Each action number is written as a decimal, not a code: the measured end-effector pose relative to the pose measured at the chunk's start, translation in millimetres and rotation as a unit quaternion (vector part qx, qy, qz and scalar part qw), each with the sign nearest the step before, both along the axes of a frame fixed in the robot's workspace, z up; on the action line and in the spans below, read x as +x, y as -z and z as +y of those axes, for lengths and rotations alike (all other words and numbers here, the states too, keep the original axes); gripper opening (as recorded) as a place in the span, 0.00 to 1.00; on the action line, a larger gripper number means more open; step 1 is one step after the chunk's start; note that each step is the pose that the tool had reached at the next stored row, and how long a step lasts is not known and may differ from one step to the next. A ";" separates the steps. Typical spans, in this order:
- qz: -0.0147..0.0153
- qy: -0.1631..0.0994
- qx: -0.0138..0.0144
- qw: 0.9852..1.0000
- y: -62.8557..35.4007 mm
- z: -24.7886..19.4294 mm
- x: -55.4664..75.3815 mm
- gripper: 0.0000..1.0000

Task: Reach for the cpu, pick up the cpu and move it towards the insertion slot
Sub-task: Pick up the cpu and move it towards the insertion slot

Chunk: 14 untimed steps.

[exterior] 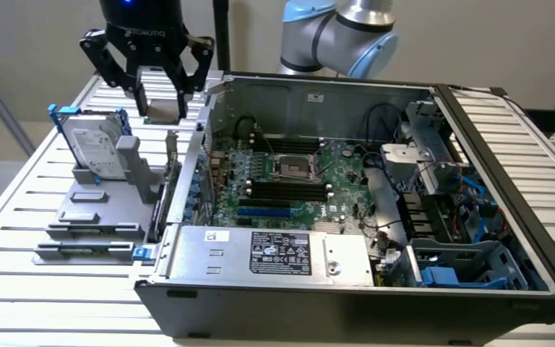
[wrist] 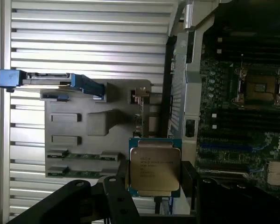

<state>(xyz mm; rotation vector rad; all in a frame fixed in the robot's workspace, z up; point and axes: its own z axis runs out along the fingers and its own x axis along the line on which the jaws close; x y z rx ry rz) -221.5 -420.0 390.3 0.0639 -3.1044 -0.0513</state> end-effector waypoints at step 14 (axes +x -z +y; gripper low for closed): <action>0.000 0.000 0.014 1.000 -0.1 0.0 63.9 0.54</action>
